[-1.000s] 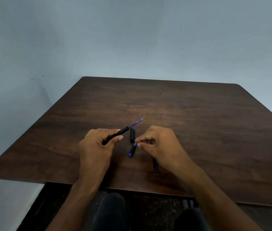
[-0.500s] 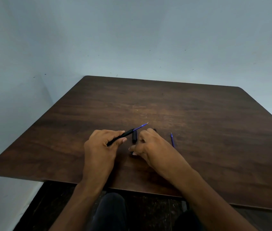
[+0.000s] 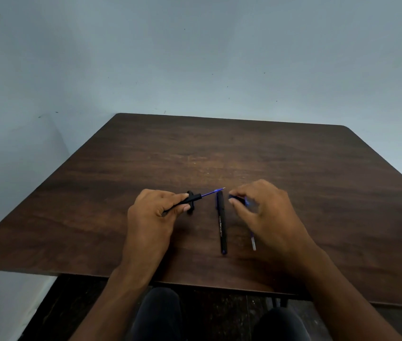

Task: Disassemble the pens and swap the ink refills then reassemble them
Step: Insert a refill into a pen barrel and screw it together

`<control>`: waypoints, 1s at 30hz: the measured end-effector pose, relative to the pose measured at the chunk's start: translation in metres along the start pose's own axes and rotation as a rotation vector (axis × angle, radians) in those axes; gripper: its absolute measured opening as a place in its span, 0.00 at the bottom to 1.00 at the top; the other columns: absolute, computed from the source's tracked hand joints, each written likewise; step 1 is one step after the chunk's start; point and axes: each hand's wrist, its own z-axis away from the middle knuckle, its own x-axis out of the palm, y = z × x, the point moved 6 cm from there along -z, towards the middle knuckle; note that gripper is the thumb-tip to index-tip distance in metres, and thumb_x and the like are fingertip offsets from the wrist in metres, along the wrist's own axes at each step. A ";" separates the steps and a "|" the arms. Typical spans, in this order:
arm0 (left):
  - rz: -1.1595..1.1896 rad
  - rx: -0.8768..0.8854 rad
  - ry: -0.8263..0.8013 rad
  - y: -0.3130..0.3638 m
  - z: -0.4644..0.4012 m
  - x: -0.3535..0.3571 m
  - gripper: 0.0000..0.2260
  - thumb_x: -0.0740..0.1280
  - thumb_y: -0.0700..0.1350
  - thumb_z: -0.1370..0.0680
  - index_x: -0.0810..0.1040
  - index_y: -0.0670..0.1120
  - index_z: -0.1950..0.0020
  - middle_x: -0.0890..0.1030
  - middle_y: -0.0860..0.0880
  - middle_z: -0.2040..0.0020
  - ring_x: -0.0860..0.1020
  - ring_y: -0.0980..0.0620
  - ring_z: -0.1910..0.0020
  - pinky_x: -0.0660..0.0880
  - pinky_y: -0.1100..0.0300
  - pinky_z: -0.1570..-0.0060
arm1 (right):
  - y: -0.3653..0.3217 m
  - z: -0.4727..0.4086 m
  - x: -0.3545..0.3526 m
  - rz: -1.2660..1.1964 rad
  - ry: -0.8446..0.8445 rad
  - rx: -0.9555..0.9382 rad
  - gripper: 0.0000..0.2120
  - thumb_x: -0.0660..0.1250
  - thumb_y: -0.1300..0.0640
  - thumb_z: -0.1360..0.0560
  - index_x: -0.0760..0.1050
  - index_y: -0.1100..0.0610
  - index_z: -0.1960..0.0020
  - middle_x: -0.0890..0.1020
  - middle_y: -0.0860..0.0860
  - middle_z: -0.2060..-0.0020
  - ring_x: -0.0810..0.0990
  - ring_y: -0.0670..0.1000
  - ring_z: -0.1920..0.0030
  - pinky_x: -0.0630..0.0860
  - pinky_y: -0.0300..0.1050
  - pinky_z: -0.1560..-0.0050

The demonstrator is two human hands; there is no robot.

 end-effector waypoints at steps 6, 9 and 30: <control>-0.048 0.093 -0.063 0.017 0.002 0.017 0.11 0.78 0.40 0.31 0.87 0.46 0.49 0.85 0.52 0.58 0.79 0.52 0.58 0.70 0.75 0.54 | 0.026 0.011 -0.015 -0.335 0.120 0.180 0.06 0.76 0.61 0.26 0.86 0.54 0.50 0.86 0.46 0.55 0.84 0.44 0.52 0.80 0.39 0.50; -0.053 0.111 -0.084 0.022 0.005 0.023 0.11 0.78 0.40 0.31 0.87 0.46 0.50 0.85 0.53 0.58 0.78 0.53 0.58 0.69 0.74 0.56 | 0.034 0.016 -0.013 -0.437 0.095 0.258 0.06 0.74 0.60 0.25 0.86 0.54 0.48 0.86 0.45 0.53 0.84 0.45 0.52 0.84 0.47 0.51; -0.072 0.192 -0.093 0.029 0.006 0.034 0.10 0.77 0.43 0.30 0.87 0.48 0.50 0.84 0.56 0.59 0.73 0.60 0.56 0.67 0.77 0.54 | 0.024 0.018 0.004 -0.549 -0.052 0.259 0.10 0.75 0.61 0.25 0.85 0.54 0.45 0.84 0.44 0.52 0.83 0.42 0.54 0.82 0.38 0.60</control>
